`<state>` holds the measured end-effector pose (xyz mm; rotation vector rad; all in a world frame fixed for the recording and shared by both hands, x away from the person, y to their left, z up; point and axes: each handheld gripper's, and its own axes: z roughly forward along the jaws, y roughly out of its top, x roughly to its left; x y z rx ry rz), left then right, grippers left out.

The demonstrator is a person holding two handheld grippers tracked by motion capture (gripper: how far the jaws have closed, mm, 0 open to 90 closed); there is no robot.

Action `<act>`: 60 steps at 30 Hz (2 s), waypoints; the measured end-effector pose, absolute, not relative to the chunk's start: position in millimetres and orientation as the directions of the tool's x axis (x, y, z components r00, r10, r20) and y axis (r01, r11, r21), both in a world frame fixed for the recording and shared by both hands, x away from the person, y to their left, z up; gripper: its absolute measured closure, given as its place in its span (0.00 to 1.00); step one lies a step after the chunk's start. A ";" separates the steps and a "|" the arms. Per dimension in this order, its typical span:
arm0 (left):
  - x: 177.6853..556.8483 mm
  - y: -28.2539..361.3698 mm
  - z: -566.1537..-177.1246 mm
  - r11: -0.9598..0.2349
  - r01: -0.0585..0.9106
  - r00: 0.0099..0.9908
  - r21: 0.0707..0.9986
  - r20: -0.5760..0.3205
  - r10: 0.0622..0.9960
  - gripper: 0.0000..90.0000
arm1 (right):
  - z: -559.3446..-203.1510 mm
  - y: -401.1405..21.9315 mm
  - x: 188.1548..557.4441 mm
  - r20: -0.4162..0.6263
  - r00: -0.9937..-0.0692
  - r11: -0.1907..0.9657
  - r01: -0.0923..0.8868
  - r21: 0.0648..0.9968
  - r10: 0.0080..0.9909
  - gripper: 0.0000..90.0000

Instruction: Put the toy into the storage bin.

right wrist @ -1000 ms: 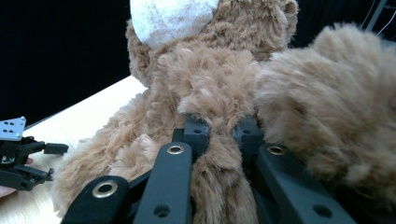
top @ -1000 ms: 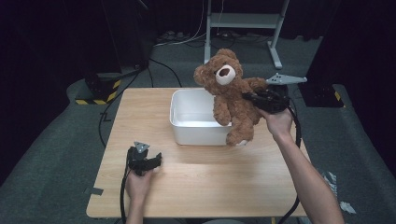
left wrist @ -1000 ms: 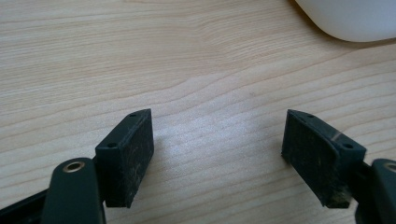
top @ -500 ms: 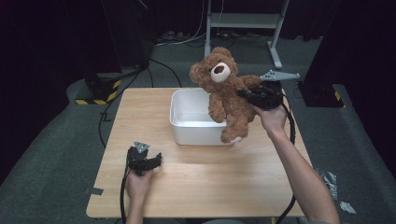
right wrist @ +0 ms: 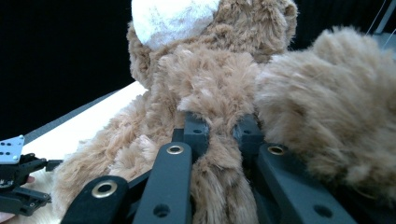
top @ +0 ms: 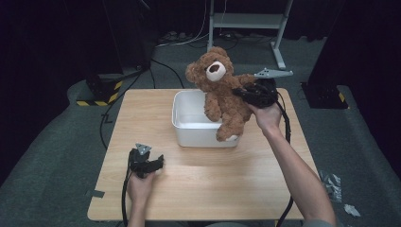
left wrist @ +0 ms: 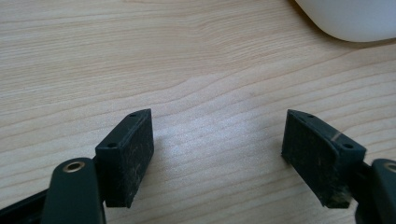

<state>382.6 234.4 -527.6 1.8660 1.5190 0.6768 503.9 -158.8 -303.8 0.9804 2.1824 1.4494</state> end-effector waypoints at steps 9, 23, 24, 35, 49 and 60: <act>382.5 234.4 -527.6 -0.136 0.655 0.202 0.743 0.001 0.979 0.28 | -307.3 -148.1 511.7 0.100 -0.697 0.236 0.369 0.899 0.710 0.89; 382.6 234.3 -527.6 -0.136 0.655 0.203 0.743 0.000 0.979 0.28 | -315.1 -127.4 521.1 0.111 -0.692 0.237 0.388 0.891 0.714 0.89; 382.5 234.3 -527.6 -0.136 0.656 0.203 0.743 0.000 0.979 0.28 | -315.6 -126.3 521.7 0.111 -0.692 0.237 0.389 0.890 0.714 0.89; 382.5 234.4 -527.6 -0.136 0.656 0.202 0.743 0.001 0.979 0.28 | -320.4 -115.1 528.1 0.120 -0.686 0.237 0.402 0.884 0.717 0.88; 382.6 234.3 -527.6 -0.137 0.655 0.204 0.743 0.000 0.979 0.28 | -329.6 -105.7 535.3 0.127 -0.673 0.243 0.428 0.870 0.729 0.88; 382.5 234.3 -527.6 -0.136 0.656 0.202 0.743 0.001 0.979 0.28 | -336.0 -102.6 539.4 0.124 -0.662 0.250 0.441 0.862 0.739 0.88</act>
